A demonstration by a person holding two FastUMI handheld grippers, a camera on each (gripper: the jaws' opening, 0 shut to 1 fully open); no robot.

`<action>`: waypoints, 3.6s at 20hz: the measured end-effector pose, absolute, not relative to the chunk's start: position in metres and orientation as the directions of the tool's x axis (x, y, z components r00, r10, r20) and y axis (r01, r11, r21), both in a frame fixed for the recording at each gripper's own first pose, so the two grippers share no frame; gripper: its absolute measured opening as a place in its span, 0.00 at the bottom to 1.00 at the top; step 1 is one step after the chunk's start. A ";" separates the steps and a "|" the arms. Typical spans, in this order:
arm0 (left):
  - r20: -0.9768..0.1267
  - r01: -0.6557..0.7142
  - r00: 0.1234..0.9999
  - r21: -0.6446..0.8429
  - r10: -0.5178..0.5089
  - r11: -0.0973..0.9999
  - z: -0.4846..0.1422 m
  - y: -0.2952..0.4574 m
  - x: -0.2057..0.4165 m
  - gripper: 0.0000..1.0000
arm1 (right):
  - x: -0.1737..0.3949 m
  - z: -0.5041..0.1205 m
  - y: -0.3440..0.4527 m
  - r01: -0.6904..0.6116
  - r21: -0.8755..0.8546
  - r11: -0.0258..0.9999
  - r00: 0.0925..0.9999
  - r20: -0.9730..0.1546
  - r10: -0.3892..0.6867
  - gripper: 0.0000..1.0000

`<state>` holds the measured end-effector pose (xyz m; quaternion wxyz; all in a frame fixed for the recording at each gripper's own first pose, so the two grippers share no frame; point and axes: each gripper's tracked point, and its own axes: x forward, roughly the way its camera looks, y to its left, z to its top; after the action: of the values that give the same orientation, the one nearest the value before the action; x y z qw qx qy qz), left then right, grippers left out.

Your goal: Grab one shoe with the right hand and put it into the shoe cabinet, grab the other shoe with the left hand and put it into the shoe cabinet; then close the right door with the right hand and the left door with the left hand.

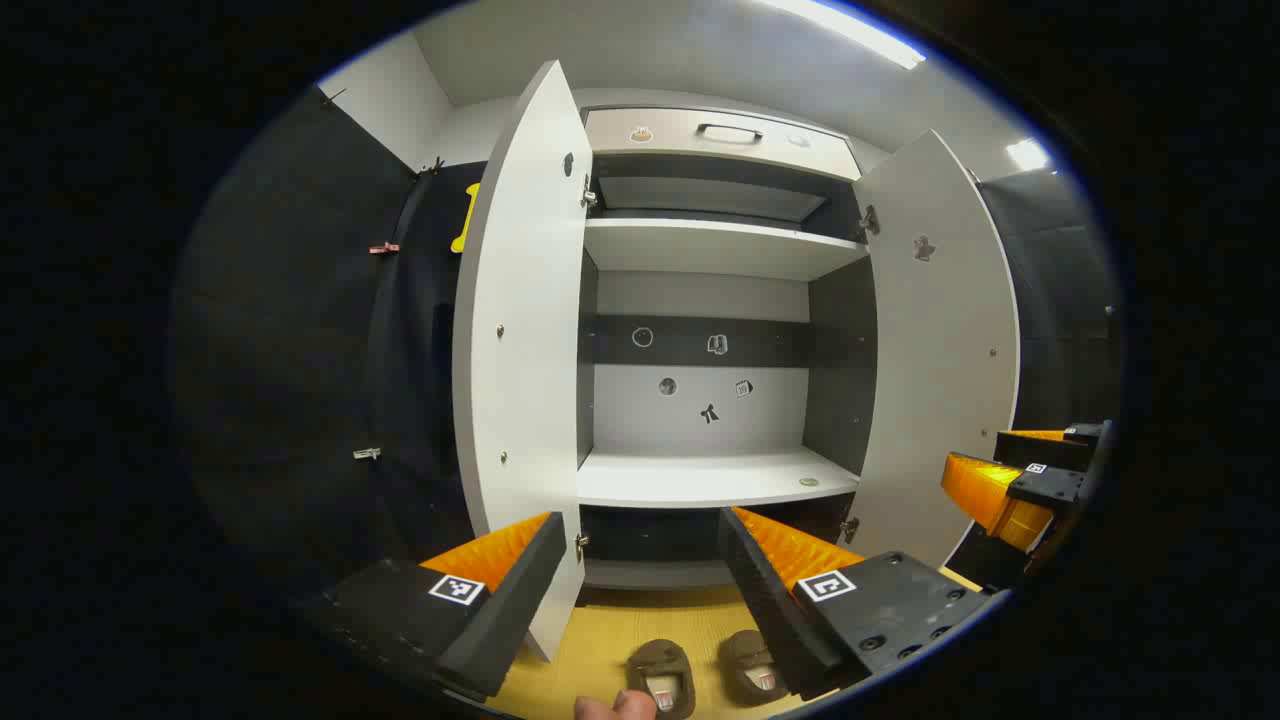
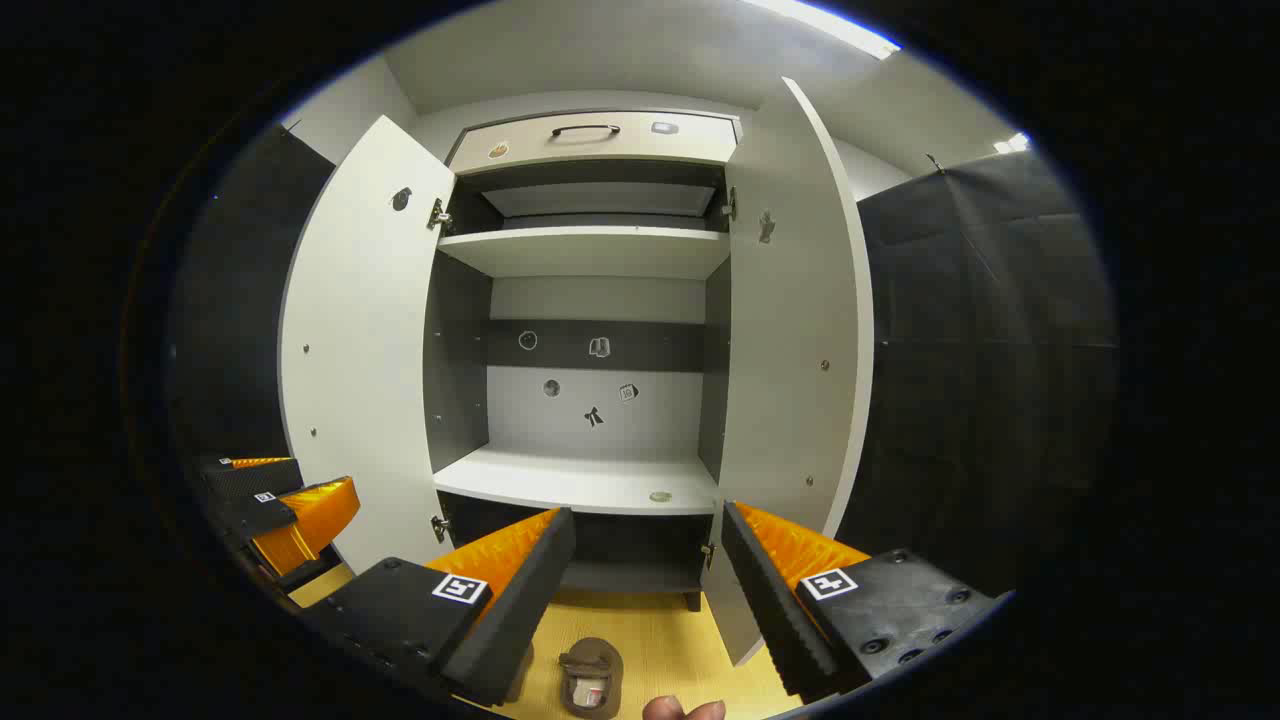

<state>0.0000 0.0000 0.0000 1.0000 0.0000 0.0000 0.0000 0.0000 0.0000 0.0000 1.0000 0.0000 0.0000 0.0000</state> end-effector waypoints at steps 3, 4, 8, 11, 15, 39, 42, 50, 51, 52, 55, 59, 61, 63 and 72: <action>0.005 0.007 1.000 0.010 -0.007 1.000 0.000 -0.003 -0.001 0.98 | 0.000 0.002 -0.001 0.000 -0.002 1.000 1.000 0.006 0.000 0.98; 0.007 0.007 1.000 0.017 -0.007 1.000 0.001 -0.004 -0.001 0.98 | 0.000 0.002 -0.002 0.000 -0.003 1.000 1.000 0.008 0.000 0.98; 0.004 0.015 1.000 0.030 -0.015 0.999 -0.002 -0.006 -0.002 0.98 | -0.001 0.001 -0.001 0.001 0.003 1.000 1.000 0.008 -0.001 0.98; 0.003 0.015 1.000 0.030 -0.015 0.999 -0.003 -0.006 -0.002 0.98 | -0.001 0.001 0.000 0.000 -0.008 1.000 1.000 0.013 0.000 0.98; 0.006 0.010 1.000 0.029 -0.010 1.000 -0.003 -0.004 -0.001 0.98 | -0.001 0.001 0.001 -0.004 -0.006 1.000 1.000 0.013 0.004 0.98; -0.020 -0.054 0.998 0.080 0.056 0.995 -0.047 0.028 -0.015 0.98 | -0.011 -0.253 0.072 -0.205 0.119 0.971 0.818 -0.524 0.237 0.99; -0.048 -0.057 0.997 0.078 0.061 0.995 -0.060 0.030 -0.014 0.98 | -0.008 -0.293 0.080 -0.204 0.141 0.969 0.772 -0.585 0.247 0.99; -0.103 -0.091 0.990 0.102 0.101 0.991 -0.087 0.049 -0.010 0.98 | 0.006 -0.382 0.093 -0.158 0.184 0.970 0.686 -0.686 0.242 0.98; -0.109 -0.095 0.988 0.106 0.106 0.990 -0.091 0.053 -0.011 0.98 | 0.006 -0.392 0.094 -0.148 0.187 0.971 0.674 -0.699 0.238 0.98; -0.113 -0.102 0.987 0.110 0.115 0.989 -0.093 0.056 -0.011 0.98 | 0.009 -0.401 0.095 -0.139 0.192 0.972 0.667 -0.707 0.235 0.97; -0.119 -0.121 0.984 0.123 0.136 0.985 -0.098 0.065 -0.012 0.98 | 0.019 -0.425 0.097 -0.112 0.182 0.977 0.659 -0.722 0.210 0.90; -0.130 -0.133 0.980 0.139 0.151 0.981 -0.106 0.072 -0.014 0.98 | 0.042 -0.445 0.104 -0.090 0.156 0.984 0.673 -0.718 0.176 0.80; -0.141 -0.139 0.977 0.137 0.158 0.981 -0.109 0.075 -0.013 0.98 | 0.052 -0.457 0.101 -0.054 0.137 0.989 0.675 -0.725 0.138 0.61; -0.146 -0.145 0.976 0.134 0.164 0.980 -0.111 0.077 -0.013 0.98 | 0.059 -0.460 0.094 -0.020 0.115 0.993 0.694 -0.713 0.097 0.27; -0.157 -0.146 0.974 0.120 0.164 0.982 -0.117 0.077 -0.011 0.96 | 0.057 -0.430 0.086 -0.051 0.098 0.994 0.747 -0.657 0.103 0.11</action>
<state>-0.0114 0.0765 -0.1170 0.9920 0.0540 0.0835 0.0783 0.0574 0.0864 -0.4296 0.9338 0.0369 0.3534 0.0414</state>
